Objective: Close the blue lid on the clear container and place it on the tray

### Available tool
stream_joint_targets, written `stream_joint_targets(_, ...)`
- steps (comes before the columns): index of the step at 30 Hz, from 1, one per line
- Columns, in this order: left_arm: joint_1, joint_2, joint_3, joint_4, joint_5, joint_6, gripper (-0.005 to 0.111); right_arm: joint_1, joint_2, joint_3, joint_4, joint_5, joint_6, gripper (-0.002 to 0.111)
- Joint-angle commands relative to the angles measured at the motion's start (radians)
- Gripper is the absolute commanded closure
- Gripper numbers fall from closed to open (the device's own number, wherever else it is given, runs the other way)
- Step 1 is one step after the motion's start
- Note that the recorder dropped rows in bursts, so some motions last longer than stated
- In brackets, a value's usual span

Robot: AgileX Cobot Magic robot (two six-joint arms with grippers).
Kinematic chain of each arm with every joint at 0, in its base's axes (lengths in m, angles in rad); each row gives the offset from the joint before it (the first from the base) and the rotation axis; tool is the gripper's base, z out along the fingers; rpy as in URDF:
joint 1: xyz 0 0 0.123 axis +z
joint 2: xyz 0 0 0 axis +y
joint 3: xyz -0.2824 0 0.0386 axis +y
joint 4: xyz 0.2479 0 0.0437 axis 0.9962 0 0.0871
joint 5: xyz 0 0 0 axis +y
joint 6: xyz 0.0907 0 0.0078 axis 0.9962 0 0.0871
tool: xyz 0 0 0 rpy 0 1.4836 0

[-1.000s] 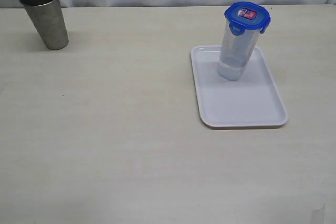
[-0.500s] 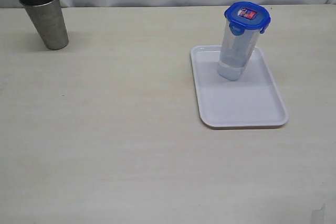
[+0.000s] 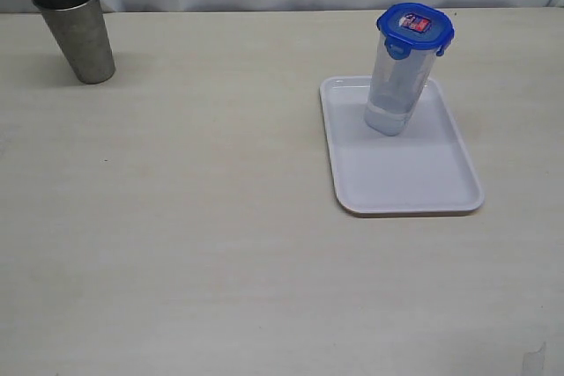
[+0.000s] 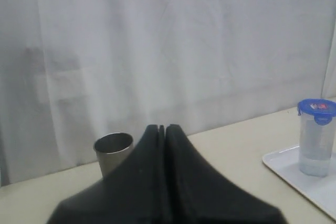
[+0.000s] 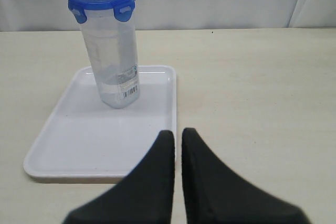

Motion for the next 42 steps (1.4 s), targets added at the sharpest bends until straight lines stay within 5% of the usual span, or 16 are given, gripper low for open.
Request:
stream_joint_targets(1, -0.001, -0.011, 0.003, 0.000, 0.034, -0.007, 0.107, -0.006, -0.004, 0.002, -0.007, 0.001, -0.004, 0.103)
stream_joint_targets(37, -0.001, -0.011, 0.003, -0.006, 0.048, 0.000, 0.107, -0.006, -0.004, 0.002, -0.007, 0.001, -0.004, 0.103)
stream_joint_targets(42, 0.024, -0.011, 0.005, -0.142, 0.043, 0.131, 0.107, -0.006, -0.004, 0.002, -0.007, 0.001, -0.004, 0.103)
